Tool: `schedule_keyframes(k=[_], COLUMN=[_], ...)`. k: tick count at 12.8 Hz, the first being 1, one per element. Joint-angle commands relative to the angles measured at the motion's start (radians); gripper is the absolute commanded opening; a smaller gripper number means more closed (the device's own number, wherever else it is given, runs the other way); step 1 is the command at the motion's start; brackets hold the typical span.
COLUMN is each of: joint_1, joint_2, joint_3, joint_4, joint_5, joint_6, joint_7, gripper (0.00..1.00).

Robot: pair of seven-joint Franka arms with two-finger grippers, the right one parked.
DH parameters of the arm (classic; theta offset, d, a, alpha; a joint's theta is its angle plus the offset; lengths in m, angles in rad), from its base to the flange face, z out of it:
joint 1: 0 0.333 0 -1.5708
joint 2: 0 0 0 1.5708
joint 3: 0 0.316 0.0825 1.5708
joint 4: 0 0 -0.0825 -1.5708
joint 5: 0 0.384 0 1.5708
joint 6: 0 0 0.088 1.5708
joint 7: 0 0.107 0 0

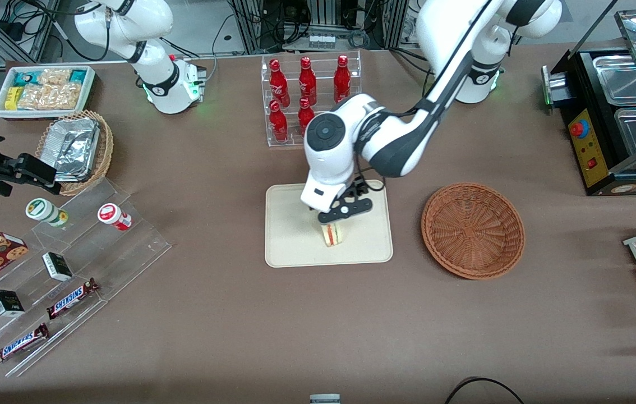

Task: Place sandwich from basket to tray

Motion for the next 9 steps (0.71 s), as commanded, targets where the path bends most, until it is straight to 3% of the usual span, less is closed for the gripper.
schedule_keyframes(k=[1, 6, 9], joint_1=[0.024, 0.176, 0.278], joint_2=[-0.057, -0.128, -0.226], joint_3=[0.015, 0.025, 0.025], joint_4=[-0.017, -0.040, -0.133], joint_5=[0.011, 0.011, 0.002], joint_6=[-0.101, -0.255, -0.269], joint_7=[0.015, 0.211, 0.383], gripper=[1.00, 1.00, 1.00])
